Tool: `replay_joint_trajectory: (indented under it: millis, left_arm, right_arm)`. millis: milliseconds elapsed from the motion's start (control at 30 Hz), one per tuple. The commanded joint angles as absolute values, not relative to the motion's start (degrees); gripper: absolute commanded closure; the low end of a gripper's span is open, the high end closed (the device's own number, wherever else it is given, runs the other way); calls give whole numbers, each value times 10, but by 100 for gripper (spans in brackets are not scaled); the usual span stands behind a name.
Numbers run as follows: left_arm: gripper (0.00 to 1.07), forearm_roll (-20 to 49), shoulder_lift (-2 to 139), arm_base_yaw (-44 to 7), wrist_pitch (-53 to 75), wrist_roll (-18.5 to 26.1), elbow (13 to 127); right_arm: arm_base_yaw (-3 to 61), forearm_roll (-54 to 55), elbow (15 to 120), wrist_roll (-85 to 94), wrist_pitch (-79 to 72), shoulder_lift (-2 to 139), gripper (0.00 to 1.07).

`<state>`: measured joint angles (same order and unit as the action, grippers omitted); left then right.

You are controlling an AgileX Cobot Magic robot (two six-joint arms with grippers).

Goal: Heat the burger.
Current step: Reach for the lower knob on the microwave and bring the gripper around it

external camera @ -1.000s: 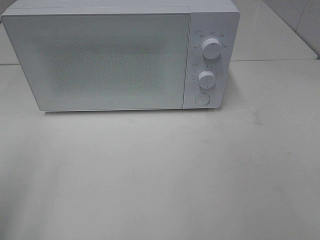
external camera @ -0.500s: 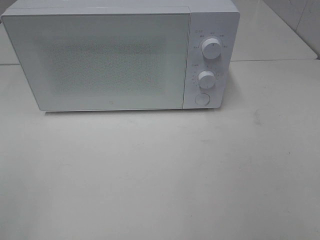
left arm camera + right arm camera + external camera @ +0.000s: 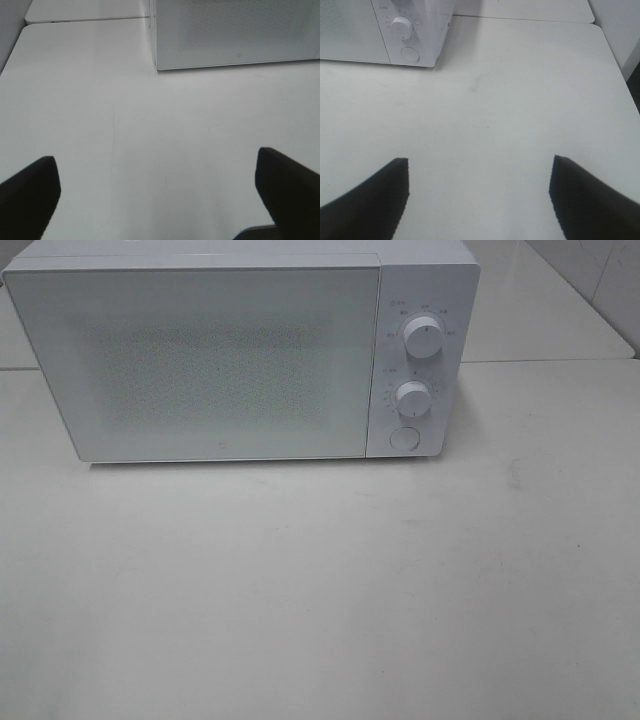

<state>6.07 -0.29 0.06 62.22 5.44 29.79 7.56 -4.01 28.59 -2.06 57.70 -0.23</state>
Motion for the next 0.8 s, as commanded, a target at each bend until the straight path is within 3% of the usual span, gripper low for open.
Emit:
replay_joint_trajectory:
  millis: [33, 800]
  left_arm:
    - [7, 62, -18, 0, 614, 50, 297]
    - [7, 62, -18, 0, 614, 50, 297]
  right_arm:
    - [73, -40, 285, -22, 571, -18, 32]
    - [73, -40, 285, -22, 571, -18, 32]
